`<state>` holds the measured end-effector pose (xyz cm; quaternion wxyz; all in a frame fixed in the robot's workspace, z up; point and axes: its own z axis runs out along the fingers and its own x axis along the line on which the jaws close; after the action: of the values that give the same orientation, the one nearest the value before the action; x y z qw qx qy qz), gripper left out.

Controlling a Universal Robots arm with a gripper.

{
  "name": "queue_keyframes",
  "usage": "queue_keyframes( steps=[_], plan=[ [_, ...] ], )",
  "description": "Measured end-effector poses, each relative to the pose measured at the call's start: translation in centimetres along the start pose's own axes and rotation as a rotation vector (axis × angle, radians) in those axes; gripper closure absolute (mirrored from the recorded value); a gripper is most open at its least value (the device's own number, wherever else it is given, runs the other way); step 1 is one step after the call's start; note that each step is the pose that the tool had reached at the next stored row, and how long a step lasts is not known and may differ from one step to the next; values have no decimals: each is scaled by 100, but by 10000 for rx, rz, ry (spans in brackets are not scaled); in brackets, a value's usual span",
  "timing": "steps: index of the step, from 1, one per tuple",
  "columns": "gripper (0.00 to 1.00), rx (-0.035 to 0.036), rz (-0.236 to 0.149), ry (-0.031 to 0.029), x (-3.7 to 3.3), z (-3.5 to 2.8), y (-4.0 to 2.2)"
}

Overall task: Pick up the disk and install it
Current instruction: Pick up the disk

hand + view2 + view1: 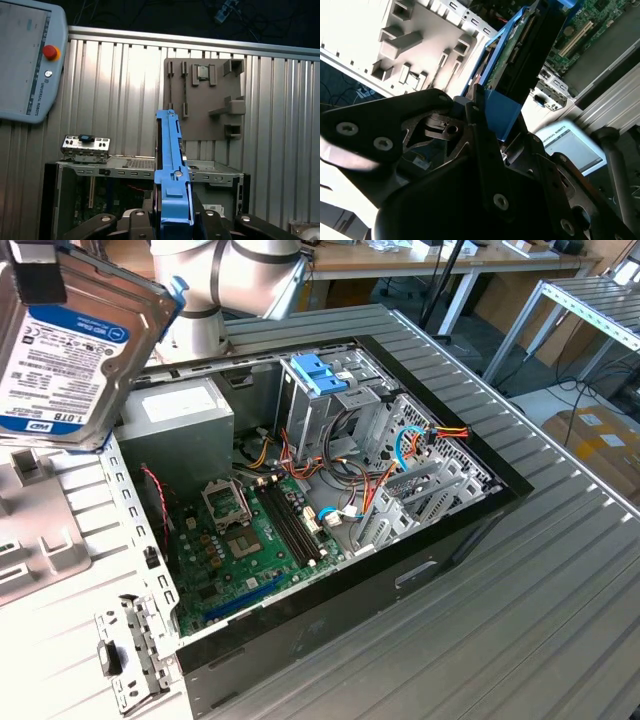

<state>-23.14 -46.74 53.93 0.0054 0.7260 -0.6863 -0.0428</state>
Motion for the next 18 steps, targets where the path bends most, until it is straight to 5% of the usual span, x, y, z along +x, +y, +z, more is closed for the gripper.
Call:
queue_keyframes(
  steps=[18],
  plan=[
    [63, -40, 2, -3, 164, -7, -454]
  ],
)
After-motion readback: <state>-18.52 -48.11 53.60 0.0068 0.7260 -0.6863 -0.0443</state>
